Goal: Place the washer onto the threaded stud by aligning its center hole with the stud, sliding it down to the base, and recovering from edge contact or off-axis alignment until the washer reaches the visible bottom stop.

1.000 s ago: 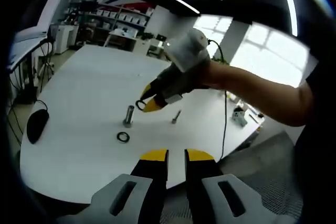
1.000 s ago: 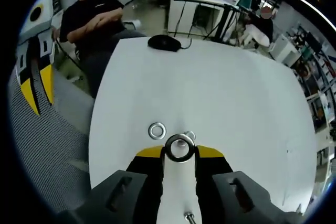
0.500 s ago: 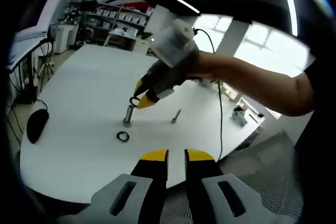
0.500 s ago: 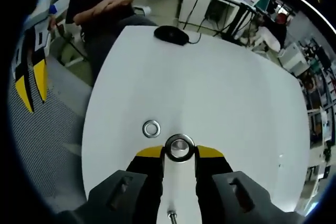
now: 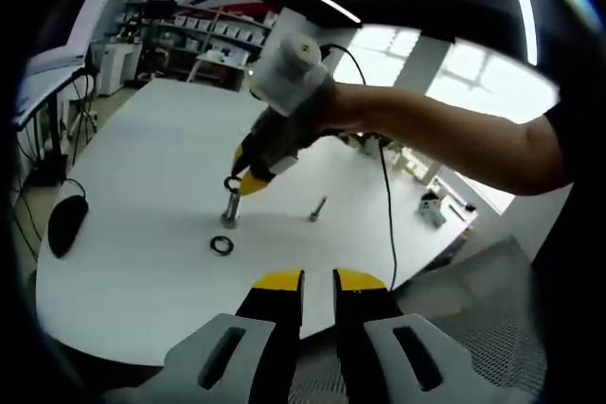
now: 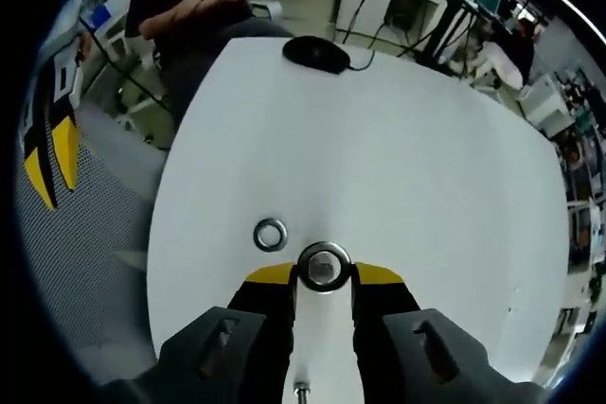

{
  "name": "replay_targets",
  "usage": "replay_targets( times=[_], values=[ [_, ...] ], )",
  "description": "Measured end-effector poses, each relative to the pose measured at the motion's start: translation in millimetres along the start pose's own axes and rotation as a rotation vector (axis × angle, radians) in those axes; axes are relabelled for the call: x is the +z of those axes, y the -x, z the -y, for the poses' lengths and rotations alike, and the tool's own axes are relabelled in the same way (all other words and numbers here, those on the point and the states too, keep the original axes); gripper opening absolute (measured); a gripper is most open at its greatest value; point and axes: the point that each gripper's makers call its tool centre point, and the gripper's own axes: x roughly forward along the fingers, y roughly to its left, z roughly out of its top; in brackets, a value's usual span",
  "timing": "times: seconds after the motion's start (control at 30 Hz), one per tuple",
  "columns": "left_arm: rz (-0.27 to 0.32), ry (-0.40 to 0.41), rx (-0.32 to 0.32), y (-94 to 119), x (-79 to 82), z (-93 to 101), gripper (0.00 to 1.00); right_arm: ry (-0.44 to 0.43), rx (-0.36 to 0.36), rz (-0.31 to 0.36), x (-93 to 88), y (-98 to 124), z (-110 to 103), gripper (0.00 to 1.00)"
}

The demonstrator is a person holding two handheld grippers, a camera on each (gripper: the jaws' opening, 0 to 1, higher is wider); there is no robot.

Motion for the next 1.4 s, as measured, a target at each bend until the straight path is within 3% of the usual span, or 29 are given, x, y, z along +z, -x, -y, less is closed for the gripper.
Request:
replay_targets(
  times=[0.83, 1.4],
  values=[
    [-0.002, 0.001, 0.001, 0, -0.8, -0.3, 0.10, 0.017, 0.057, -0.076, -13.4, -22, -8, 0.23],
    [0.003, 0.010, 0.006, 2, -0.2, -4.3, 0.10, 0.003, 0.101, -0.114, -24.4, -48, -10, 0.23]
  ],
)
